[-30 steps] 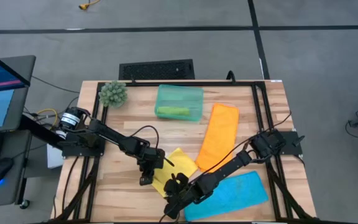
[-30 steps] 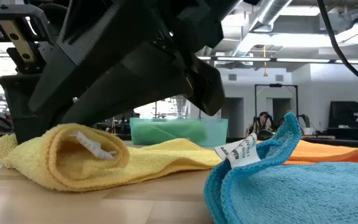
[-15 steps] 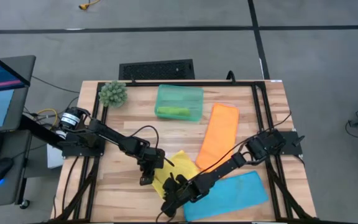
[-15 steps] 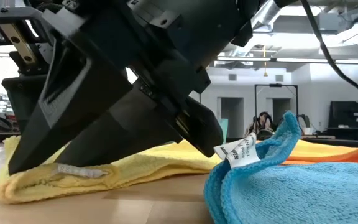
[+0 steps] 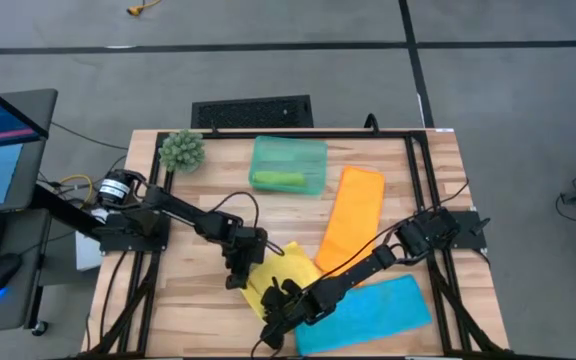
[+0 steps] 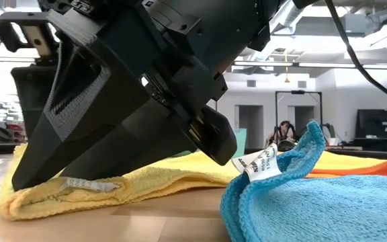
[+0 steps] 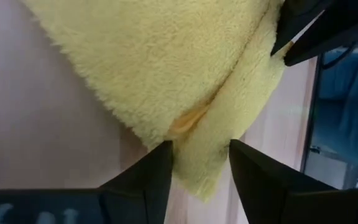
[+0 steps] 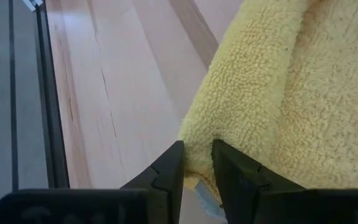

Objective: Roll microfiber towels into tight, uniform cylinder then place into a basket
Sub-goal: Roll the yellow towel

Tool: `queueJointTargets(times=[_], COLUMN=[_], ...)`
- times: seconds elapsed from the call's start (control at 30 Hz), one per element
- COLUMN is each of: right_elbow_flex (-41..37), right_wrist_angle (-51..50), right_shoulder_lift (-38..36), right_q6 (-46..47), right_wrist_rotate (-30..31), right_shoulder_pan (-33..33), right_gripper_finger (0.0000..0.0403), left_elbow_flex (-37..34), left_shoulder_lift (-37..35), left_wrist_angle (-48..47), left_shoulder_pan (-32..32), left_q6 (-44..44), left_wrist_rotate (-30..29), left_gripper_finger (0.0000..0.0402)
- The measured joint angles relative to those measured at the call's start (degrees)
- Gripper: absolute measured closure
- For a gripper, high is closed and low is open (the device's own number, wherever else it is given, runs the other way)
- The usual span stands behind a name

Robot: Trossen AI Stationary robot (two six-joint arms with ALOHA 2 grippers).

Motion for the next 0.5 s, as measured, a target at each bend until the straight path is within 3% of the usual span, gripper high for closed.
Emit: queueJointTargets(times=[0.27, 0.5], right_elbow_flex=[-0.06, -0.11], right_wrist_angle=[-0.03, -0.12], right_shoulder_lift=[0.02, 0.02], right_q6=[0.0, -0.67], right_wrist_rotate=[-0.21, -0.24], right_shoulder_pan=[0.0, 0.0], right_gripper_finger=[0.0294, 0.0308], left_elbow_flex=[-0.02, -0.02], left_shoulder_lift=[-6.48, -15.62], left_wrist_angle=[-7.2, -7.95], left_shoulder_pan=[0.16, -7.62], left_q6=[11.6, 23.07], left_wrist_rotate=[-1.99, -6.75], left_gripper_finger=[0.0247, 0.0248])
